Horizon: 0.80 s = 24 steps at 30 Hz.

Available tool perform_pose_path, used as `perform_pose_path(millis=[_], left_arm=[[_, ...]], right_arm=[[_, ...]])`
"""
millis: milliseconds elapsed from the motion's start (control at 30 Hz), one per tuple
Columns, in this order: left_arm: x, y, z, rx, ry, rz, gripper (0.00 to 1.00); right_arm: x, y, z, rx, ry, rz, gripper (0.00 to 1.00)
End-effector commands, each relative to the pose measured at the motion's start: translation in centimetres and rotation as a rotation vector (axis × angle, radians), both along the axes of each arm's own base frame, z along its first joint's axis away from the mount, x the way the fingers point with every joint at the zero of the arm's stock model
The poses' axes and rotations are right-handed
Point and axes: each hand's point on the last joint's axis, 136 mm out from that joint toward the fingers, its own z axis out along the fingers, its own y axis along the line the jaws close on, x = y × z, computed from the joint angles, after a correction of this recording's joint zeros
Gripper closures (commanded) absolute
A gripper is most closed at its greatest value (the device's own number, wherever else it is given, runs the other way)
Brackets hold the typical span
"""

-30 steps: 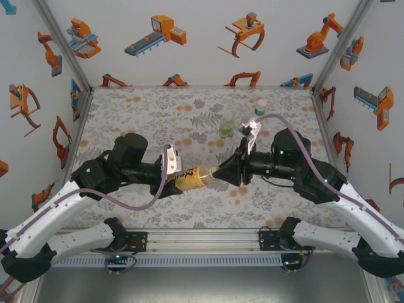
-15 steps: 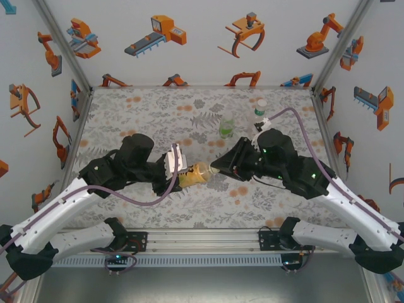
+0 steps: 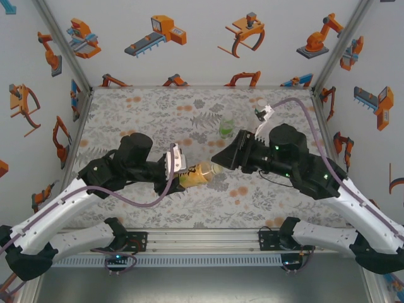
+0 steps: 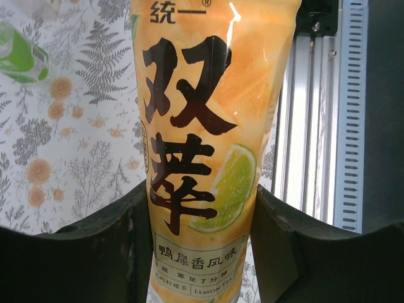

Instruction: Screw on the bottle caps

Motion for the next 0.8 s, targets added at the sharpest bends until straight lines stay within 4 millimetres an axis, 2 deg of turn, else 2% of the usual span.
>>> perform_pose_path(millis=[0, 100, 267, 433, 500, 767], left_arm=[[-1.6, -0.1, 1.6, -0.067, -0.026, -0.079, 1.00], [-2.0, 0.2, 1.8, -0.076, -0.022, -0.087, 1.00], [-2.8, 0.7, 1.8, -0.079, -0.010, -0.108, 1.00], [-3.2, 1.1, 1.9, -0.080, -0.010, -0.112, 1.00], [-3.2, 1.2, 2.0, -0.077, -0.008, -0.111, 1.00], [-3.4, 1.5, 2.1, -0.073, -0.009, -0.110, 1.00]], right_arm=[[-1.2, -0.2, 4.1, -0.042, -0.343, 0.130, 0.42], [-2.8, 0.5, 5.0, -0.081, -0.554, 0.269, 0.42], [-7.2, 1.5, 6.1, -0.104, -0.882, 0.569, 0.43], [-10.5, 2.1, 5.2, -0.123, -1.070, 0.832, 0.43], [-10.9, 2.3, 4.7, -0.129, -1.094, 0.886, 0.43], [-10.3, 3.3, 3.8, -0.147, -1.091, 0.910, 0.46]])
